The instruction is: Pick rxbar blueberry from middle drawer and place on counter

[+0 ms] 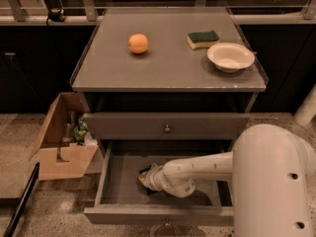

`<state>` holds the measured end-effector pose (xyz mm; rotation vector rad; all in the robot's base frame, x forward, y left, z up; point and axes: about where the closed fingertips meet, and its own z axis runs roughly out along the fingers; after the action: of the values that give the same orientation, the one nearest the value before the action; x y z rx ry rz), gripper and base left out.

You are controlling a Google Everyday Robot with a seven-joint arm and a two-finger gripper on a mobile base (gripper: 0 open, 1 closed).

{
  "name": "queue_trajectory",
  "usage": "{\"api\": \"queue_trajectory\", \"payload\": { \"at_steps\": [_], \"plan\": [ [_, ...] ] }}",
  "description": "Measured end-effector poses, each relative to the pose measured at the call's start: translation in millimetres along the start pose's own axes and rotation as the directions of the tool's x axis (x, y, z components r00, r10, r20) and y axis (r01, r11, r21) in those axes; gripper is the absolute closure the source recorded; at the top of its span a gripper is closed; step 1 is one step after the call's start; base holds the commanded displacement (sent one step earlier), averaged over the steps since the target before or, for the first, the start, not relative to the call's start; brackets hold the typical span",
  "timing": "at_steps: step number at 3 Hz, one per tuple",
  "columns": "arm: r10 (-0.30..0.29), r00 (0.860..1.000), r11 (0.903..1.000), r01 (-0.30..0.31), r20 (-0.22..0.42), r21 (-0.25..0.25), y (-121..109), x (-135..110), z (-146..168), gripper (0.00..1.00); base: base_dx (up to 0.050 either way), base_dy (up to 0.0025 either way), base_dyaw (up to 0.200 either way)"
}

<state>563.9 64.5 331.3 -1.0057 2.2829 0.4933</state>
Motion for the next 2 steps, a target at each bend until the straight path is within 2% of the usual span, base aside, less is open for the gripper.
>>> {"api": "queue_trajectory", "payload": {
  "at_steps": [2],
  "plan": [
    [0.000, 1.000, 1.0000, 0.000, 0.000, 0.000, 0.5, -3.7, -4.3, 1.00, 0.000, 0.00000, 0.000]
  ]
}}
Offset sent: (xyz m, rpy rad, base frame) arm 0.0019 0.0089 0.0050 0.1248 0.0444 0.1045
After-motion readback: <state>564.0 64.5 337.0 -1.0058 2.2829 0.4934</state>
